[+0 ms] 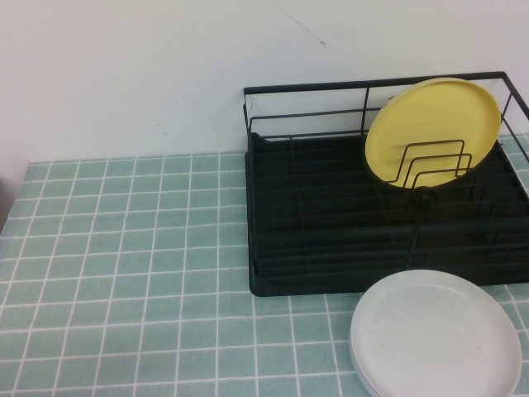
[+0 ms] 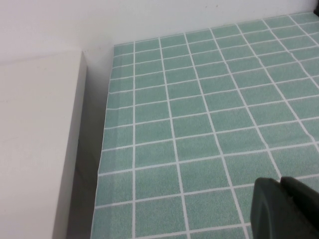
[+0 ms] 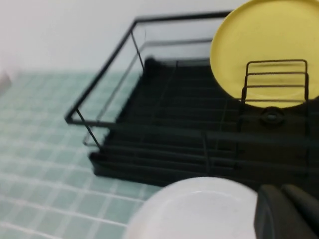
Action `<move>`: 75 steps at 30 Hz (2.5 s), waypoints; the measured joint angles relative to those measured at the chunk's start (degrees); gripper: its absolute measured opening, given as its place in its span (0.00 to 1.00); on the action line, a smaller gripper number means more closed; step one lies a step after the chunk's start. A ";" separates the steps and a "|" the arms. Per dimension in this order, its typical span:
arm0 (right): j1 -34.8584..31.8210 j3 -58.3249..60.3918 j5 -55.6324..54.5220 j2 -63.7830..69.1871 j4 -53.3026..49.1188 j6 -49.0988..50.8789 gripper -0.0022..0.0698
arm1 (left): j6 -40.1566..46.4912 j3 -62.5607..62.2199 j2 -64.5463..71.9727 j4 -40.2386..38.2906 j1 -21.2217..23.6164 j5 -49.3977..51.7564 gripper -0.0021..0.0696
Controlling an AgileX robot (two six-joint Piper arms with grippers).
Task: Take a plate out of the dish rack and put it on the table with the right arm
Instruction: Grasp the plate from the shelf
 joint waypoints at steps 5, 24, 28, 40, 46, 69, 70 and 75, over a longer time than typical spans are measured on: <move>0.00 -14.07 4.64 17.51 -2.41 -10.15 0.03 | 0.00 0.00 0.00 0.00 0.00 0.00 0.02; 0.00 -64.65 11.29 70.58 -11.63 -46.65 0.65 | 0.00 0.00 0.00 0.00 0.00 0.00 0.02; 0.00 -69.69 11.29 76.77 -12.05 -54.22 0.67 | 0.00 0.00 0.00 0.00 0.00 0.00 0.02; 0.00 -74.65 6.36 86.39 -13.32 -63.05 0.66 | 0.00 0.00 0.00 0.00 0.00 0.00 0.02; 0.00 -74.65 4.27 87.15 -13.32 -63.10 0.56 | 0.00 0.00 0.00 0.00 0.00 0.00 0.02; -0.07 -75.16 3.68 85.64 -13.03 -60.15 0.22 | 0.00 0.00 0.00 0.00 0.00 0.00 0.02; -0.12 -75.16 4.09 84.38 -13.19 -59.66 0.22 | 0.00 0.00 0.00 0.00 0.00 0.00 0.02; -0.73 -75.16 6.32 76.25 -14.85 -57.42 0.15 | 0.00 0.00 0.00 0.00 0.00 0.00 0.02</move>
